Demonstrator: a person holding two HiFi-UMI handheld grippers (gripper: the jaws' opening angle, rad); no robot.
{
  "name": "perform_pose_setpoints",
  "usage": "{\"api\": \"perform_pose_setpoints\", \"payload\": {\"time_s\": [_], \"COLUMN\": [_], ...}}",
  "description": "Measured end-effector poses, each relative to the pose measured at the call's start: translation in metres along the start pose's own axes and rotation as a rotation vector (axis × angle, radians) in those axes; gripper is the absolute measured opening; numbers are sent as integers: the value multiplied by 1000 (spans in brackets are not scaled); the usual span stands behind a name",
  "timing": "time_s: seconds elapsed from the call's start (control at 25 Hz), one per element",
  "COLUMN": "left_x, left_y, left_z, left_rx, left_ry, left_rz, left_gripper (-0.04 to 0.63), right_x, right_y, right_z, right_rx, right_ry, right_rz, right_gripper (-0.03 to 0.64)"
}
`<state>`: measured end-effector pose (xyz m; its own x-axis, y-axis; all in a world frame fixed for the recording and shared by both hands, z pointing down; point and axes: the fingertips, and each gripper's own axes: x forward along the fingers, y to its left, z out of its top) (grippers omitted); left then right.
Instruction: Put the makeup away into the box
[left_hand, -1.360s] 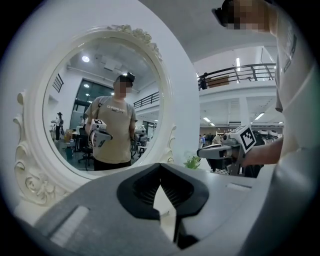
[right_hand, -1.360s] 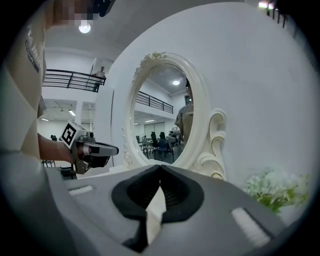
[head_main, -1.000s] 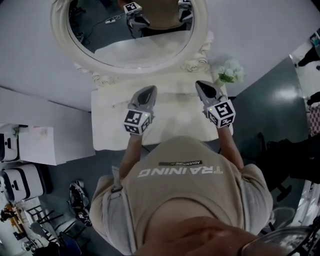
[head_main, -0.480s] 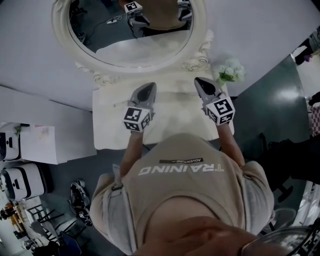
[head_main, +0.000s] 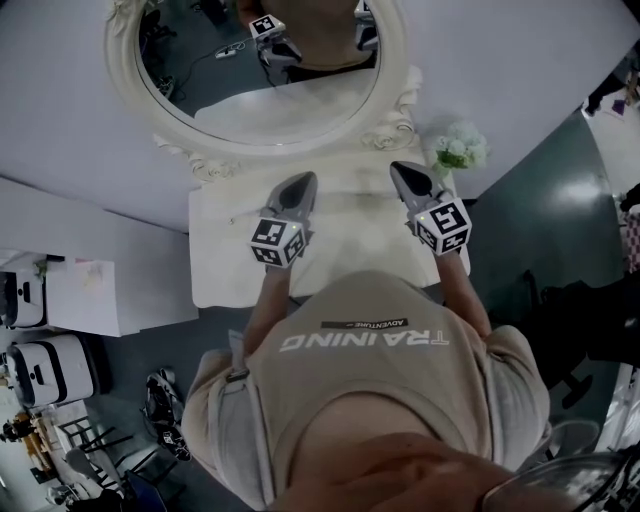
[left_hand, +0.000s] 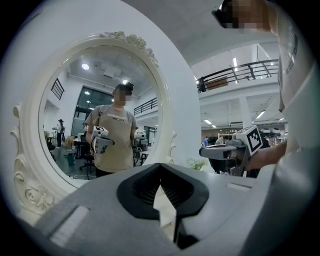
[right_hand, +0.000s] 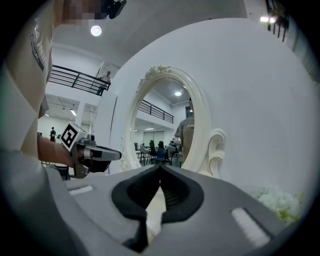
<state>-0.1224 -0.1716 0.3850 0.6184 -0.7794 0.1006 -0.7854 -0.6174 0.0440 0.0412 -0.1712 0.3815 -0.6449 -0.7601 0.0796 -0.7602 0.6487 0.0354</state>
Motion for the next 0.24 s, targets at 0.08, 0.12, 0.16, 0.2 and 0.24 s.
{"api": "perform_pose_setpoints", "payload": {"time_s": [0.08,0.12,0.16,0.2,0.24], "left_x": [1,2,3,4,5], "left_y": [0,0,-1,-2,-3], "left_z": [1,1,1,1,1], "left_rx": [0,-2,-4,-5,-7], "left_ry": [0,-1,-2,-3,-4], "left_rz": [4,5,6,7,7], "left_gripper": [6,6,6,6,6], "right_x": [-1,-2,-3,-4,-6], "right_y": [-2,-3,-4,-6,-8], "right_z": [0,-1,-1,-2,-3], "right_rx": [-2,-3,-3,-4,-5], "right_ry": [4,7,11,14,18], "right_rz": [2,4,4,4,4], "right_gripper": [3,3,3,4,3]}}
